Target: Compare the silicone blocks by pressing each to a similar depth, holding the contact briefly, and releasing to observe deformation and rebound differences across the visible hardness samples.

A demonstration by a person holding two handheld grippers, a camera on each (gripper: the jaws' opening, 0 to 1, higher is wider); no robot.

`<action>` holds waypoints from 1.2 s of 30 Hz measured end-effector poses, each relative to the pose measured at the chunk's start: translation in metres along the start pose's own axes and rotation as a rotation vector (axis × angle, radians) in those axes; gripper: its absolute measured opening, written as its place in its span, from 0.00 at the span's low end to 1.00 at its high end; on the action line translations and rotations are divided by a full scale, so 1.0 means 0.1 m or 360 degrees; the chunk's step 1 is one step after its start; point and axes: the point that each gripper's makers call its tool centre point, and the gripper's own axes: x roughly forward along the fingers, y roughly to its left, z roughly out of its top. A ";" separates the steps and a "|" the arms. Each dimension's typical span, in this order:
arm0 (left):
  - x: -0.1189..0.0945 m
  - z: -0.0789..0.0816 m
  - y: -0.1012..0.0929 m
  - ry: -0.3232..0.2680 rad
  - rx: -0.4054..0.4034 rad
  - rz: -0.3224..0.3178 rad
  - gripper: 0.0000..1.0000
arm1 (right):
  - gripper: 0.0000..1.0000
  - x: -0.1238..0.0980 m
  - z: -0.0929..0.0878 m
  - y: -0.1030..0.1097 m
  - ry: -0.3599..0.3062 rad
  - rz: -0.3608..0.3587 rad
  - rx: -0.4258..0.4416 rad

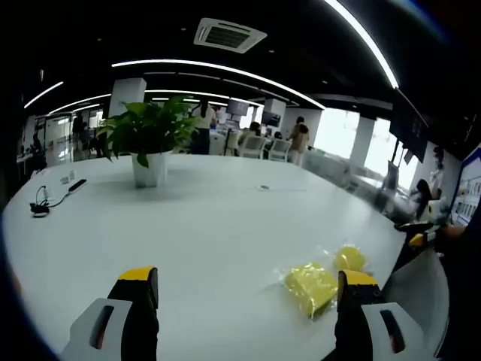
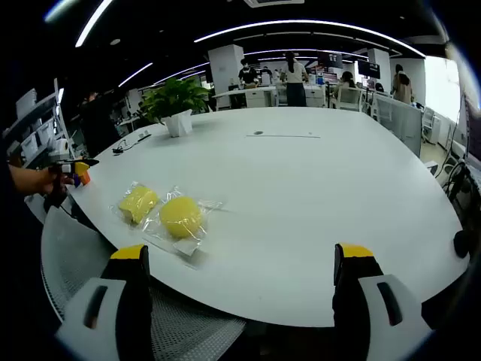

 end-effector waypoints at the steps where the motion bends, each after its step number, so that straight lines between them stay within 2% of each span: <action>1: 0.00 0.00 -0.01 0.0001 -0.0009 0.0001 1.00 | 0.96 -0.02 0.00 0.01 0.0001 0.0007 0.0005; 4: -0.02 0.00 -0.07 0.0010 0.0002 -0.0001 1.00 | 0.97 -0.03 0.00 0.03 0.0003 0.0019 0.0003; 9: -0.16 -0.01 -0.08 0.0086 -0.0010 0.0028 1.00 | 0.97 0.03 0.00 0.03 0.0051 0.0047 -0.0005; 12: -0.18 0.04 -0.08 0.0105 0.0059 0.0014 1.00 | 0.96 0.05 0.06 0.02 0.0037 0.0078 -0.0011; 14: -0.19 0.12 -0.08 0.0072 0.0073 0.0024 1.00 | 0.96 0.09 0.05 0.03 0.0051 0.0103 -0.0029; 16: -0.18 0.17 -0.10 0.0015 0.0026 0.0023 1.00 | 0.96 0.13 0.04 0.06 0.0060 0.0132 -0.0070; 19: -0.09 0.08 -0.19 0.0048 0.0057 0.0012 1.00 | 0.96 0.19 0.03 0.15 0.0095 0.0183 -0.0052; 20: -0.08 0.05 -0.17 0.0056 0.0059 -0.0006 1.00 | 0.96 0.21 0.05 0.19 0.0100 0.0204 -0.0046; 25: -0.06 -0.06 -0.14 0.0028 -0.0012 -0.0022 1.00 | 0.96 0.26 0.17 0.21 0.0088 0.0186 -0.0092; 28: -0.11 -0.13 -0.13 0.0039 -0.0022 -0.0006 1.00 | 0.96 0.26 0.21 0.19 0.0069 0.0172 -0.0068; 32: -0.10 -0.21 0.00 0.0061 -0.0037 0.0027 1.00 | 0.96 0.27 0.17 0.14 0.0053 0.0144 -0.0033; 36: -0.03 -0.19 0.07 0.0059 -0.0045 0.0032 1.00 | 0.96 0.28 0.12 0.11 0.0063 0.0136 0.0000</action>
